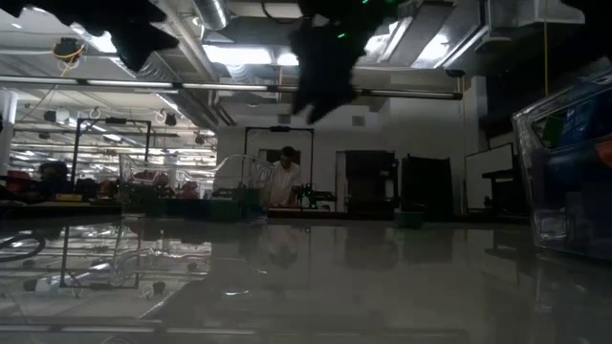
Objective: Sort blocks by size
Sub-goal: Put the square green game piece into the top transparent bin
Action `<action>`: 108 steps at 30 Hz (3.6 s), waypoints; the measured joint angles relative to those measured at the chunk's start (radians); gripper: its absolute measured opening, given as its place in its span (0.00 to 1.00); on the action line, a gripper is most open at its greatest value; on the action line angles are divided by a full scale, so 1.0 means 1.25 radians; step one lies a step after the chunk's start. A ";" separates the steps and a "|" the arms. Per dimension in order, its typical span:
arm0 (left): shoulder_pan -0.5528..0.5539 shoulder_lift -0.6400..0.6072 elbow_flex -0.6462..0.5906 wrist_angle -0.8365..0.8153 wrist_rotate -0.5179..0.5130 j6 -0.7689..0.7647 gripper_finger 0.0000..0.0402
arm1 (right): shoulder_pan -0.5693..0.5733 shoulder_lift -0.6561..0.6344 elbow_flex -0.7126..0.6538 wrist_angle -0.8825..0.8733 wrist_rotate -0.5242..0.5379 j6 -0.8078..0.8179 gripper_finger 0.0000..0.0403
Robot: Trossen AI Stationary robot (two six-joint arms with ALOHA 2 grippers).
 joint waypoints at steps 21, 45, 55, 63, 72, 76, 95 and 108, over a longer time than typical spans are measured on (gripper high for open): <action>0.000 -0.406 -0.252 0.041 -0.015 0.002 0.45 | 0.101 -0.031 -0.160 -0.421 0.000 0.135 0.68; 0.000 -0.474 -0.344 0.083 -0.015 0.054 0.45 | 0.003 -0.031 -0.370 -0.184 0.112 -0.140 0.68; 0.000 -0.474 -0.344 0.081 -0.015 0.081 0.45 | -0.074 -0.031 -0.422 -0.143 -0.009 -0.160 0.68; 0.000 -0.474 -0.360 0.088 -0.015 0.094 0.45 | -0.080 -0.031 -0.436 -0.111 -0.030 -0.206 0.68; -0.001 -0.472 -0.381 0.109 -0.012 0.082 0.45 | -0.080 -0.031 -0.437 -0.099 -0.062 -0.201 0.46; -0.001 -0.472 -0.381 0.109 -0.013 0.084 0.45 | -0.080 -0.031 -0.436 -0.070 -0.102 -0.197 0.34; 0.000 -0.472 -0.381 0.100 -0.014 0.096 0.45 | -0.005 -0.029 -0.436 0.479 -0.383 -0.037 0.35; 0.000 -0.472 -0.381 0.099 -0.014 0.095 0.45 | -0.037 -0.025 -0.436 1.003 -0.112 -0.054 0.39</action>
